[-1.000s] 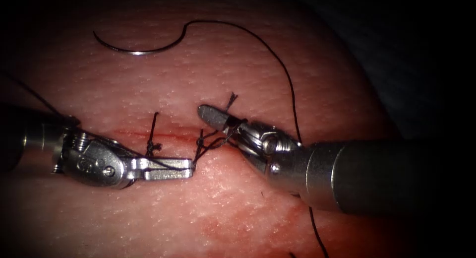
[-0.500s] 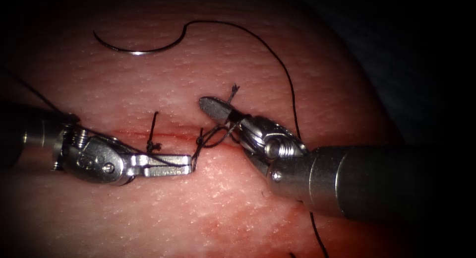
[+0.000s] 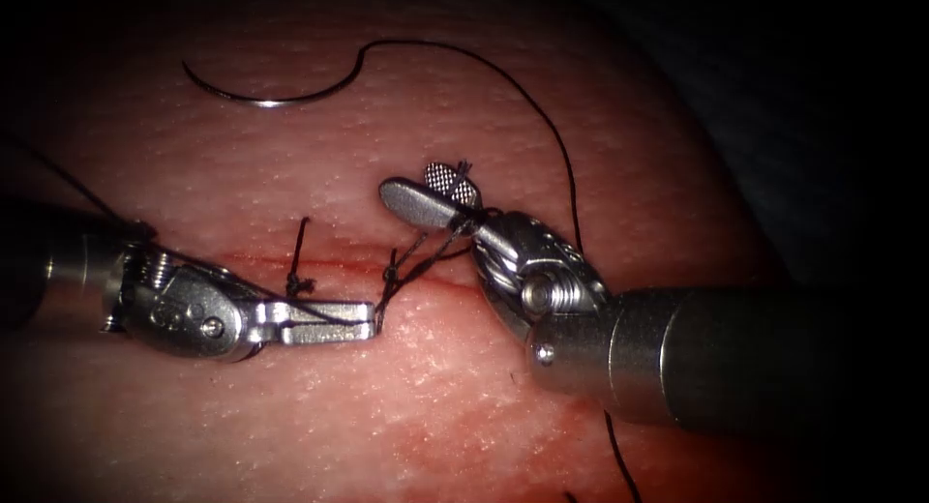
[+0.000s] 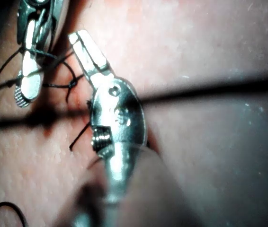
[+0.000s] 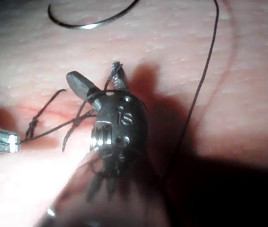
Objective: Wound Closure
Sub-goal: Grab the suture tail with the right gripper, then to tension the knot pull the suture down with the right gripper and up with the left
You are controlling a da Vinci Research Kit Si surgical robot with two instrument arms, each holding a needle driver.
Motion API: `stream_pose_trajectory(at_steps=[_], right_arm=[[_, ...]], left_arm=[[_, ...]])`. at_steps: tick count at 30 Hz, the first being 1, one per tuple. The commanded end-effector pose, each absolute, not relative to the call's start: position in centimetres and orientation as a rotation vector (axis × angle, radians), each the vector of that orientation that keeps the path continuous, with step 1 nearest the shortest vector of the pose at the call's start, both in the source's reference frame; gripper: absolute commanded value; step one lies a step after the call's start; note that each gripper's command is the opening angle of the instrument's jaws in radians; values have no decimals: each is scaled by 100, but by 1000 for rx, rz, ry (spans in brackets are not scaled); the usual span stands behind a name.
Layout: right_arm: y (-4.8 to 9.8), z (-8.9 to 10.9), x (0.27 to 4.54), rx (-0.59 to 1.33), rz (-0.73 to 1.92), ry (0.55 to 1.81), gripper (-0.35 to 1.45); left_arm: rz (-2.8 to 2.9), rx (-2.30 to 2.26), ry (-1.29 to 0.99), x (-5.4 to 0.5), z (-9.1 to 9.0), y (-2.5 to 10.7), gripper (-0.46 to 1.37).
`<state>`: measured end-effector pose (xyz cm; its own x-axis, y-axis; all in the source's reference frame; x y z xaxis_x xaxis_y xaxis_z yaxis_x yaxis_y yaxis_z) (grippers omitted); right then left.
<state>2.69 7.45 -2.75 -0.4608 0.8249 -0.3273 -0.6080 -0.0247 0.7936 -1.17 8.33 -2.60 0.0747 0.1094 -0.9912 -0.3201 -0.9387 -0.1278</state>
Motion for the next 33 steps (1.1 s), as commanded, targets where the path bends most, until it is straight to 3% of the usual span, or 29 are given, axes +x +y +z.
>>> stream_pose_trajectory(at_steps=[1, 2, 3, 4, 5, 8, 15, 16, 18, 19, 33], right_arm=[[744, -276, 269, 269, 1706, 1159, 74], [744, -276, 269, 269, 1705, 1159, 70], [744, -276, 268, 267, 1707, 1158, 59], [743, -277, 267, 258, 1698, 1161, 34], [743, -278, 267, 257, 1699, 1163, 30], [744, -281, 265, 226, 1680, 1195, 38], [749, -295, 260, 189, 1693, 1222, 34], [749, -296, 260, 188, 1694, 1224, 27], [749, -297, 260, 189, 1694, 1224, -4], [748, -298, 259, 189, 1694, 1224, -35], [744, -305, 257, 107, 1574, 1213, -35]], left_arm=[[1934, -2047, 209, -117, -260, 833, -35], [1934, -2047, 209, -117, -260, 833, -35], [1934, -2047, 209, -117, -260, 833, -35], [1934, -2047, 209, -117, -260, 833, -35], [1934, -2047, 209, -117, -260, 833, -35], [1934, -2048, 209, -117, -260, 834, -35], [1934, -2048, 209, -117, -260, 833, -35], [1934, -2048, 209, -117, -260, 833, -35], [1934, -2048, 209, -117, -260, 833, -35], [1934, -2048, 209, -117, -260, 833, -35], [1939, -1990, 213, -110, -254, 855, -35]])
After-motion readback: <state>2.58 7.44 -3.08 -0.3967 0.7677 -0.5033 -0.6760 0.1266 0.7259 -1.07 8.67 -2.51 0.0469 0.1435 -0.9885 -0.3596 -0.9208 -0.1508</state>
